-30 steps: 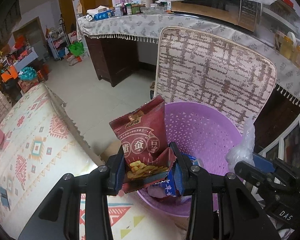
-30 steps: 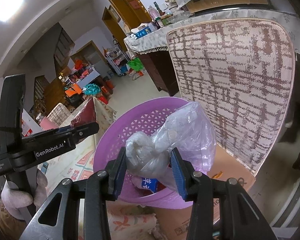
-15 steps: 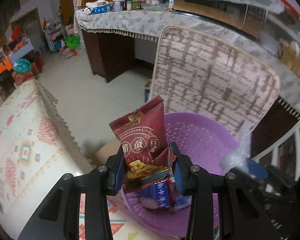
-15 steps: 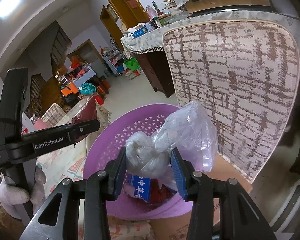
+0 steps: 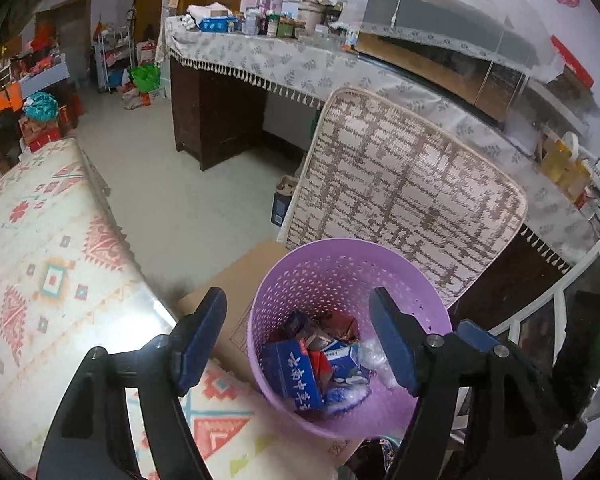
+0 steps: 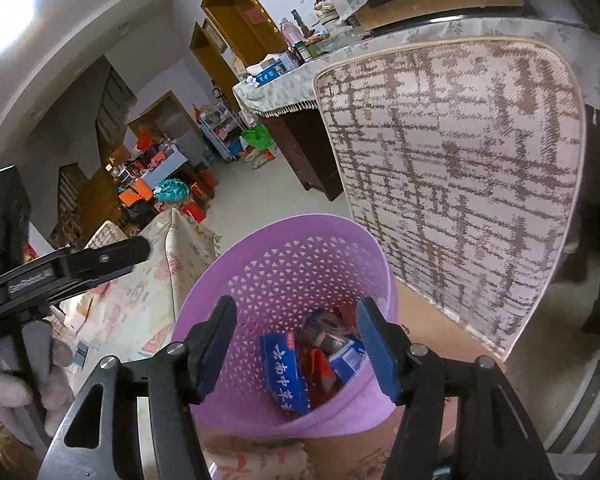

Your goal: Collect trash

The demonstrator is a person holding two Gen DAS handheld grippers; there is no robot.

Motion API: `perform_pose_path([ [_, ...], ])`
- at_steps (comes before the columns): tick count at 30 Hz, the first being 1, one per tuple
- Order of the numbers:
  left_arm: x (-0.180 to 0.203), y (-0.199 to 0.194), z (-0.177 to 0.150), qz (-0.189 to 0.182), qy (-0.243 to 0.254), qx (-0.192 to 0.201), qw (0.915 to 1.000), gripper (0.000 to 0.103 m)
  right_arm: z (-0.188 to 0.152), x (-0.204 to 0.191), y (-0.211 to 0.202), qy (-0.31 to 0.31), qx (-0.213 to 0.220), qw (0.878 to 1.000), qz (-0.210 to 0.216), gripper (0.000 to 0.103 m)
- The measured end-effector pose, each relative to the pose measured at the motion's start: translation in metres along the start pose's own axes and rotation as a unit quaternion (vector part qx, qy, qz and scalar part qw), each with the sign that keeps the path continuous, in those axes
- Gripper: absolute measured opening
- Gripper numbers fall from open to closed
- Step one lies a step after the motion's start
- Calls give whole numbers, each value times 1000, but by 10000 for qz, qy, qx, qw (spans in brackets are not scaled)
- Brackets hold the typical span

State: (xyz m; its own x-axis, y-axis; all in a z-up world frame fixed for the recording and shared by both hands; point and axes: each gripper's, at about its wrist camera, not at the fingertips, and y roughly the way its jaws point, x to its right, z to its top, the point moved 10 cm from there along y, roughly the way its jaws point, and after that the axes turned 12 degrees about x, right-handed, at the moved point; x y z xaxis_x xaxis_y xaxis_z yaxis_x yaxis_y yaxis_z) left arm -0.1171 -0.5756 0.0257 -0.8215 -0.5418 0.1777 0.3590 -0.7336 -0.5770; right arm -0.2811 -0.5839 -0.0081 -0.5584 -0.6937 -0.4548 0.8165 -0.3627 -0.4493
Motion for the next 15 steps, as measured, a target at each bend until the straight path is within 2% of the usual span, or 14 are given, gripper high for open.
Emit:
perform_pose_path([
  [5, -4, -35, -5, 31, -23, 212, 9998, 75, 5, -17, -19, -431, 254, 9985, -214, 85],
  [7, -7, -52, -6, 87, 8, 351, 9993, 76, 10, -33, -34, -860, 579, 9939, -375, 94],
  [8, -8, -62, -7, 124, 30, 445, 9989, 76, 13, -41, -43, -1070, 776, 9903, -429, 96],
  [10, -11, -77, -8, 171, 60, 576, 9982, 80, 19, -60, -64, -1531, 1290, 9780, -579, 102],
  [13, -17, -106, -13, 274, 99, 827, 9962, 85, 21, -77, -87, -1847, 1821, 9636, -645, 103],
  [15, -22, -122, -18, 361, 123, 949, 9948, 85, 17, -78, -94, -1790, 1892, 9631, -679, 103],
])
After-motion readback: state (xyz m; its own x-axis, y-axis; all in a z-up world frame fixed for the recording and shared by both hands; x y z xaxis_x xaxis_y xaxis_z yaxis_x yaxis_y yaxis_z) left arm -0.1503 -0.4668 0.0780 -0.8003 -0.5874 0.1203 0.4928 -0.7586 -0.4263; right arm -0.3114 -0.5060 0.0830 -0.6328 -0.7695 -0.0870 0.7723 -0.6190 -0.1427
